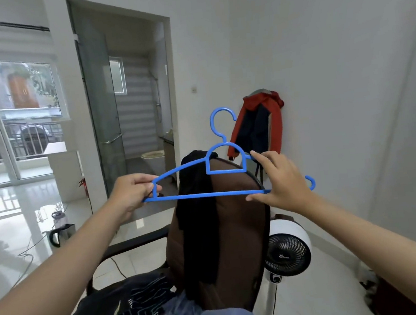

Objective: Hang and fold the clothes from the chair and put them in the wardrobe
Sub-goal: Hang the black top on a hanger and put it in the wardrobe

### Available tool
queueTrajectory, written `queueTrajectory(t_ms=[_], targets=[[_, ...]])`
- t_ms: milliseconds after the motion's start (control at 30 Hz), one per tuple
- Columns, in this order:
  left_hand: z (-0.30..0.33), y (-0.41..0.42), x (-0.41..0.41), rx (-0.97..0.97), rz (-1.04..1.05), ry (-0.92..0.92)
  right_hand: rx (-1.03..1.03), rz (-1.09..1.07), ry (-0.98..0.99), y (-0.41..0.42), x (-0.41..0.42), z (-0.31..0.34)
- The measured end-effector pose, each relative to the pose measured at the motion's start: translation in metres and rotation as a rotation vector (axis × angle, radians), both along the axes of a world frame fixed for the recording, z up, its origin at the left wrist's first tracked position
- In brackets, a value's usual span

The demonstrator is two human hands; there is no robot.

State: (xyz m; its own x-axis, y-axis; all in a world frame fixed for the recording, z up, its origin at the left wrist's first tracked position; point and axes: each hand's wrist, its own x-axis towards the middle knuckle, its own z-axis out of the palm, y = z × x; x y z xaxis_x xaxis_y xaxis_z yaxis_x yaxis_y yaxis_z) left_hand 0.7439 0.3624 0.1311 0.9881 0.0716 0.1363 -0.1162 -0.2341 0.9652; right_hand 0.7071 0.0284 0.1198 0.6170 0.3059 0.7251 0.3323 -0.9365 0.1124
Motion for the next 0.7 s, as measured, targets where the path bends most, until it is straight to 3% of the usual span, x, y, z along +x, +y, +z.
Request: queueTrajectory(t_ms=[333, 700], targets=[[-0.032, 0.034, 0.102, -0.040, 0.023, -0.002, -0.018, -0.142, -0.033, 0.044, 0.057, -0.020], [-0.063, 0.039, 0.191, 0.016, -0.304, 0.044, 0.075, -0.510, -0.051, 0.095, 0.096, -0.029]])
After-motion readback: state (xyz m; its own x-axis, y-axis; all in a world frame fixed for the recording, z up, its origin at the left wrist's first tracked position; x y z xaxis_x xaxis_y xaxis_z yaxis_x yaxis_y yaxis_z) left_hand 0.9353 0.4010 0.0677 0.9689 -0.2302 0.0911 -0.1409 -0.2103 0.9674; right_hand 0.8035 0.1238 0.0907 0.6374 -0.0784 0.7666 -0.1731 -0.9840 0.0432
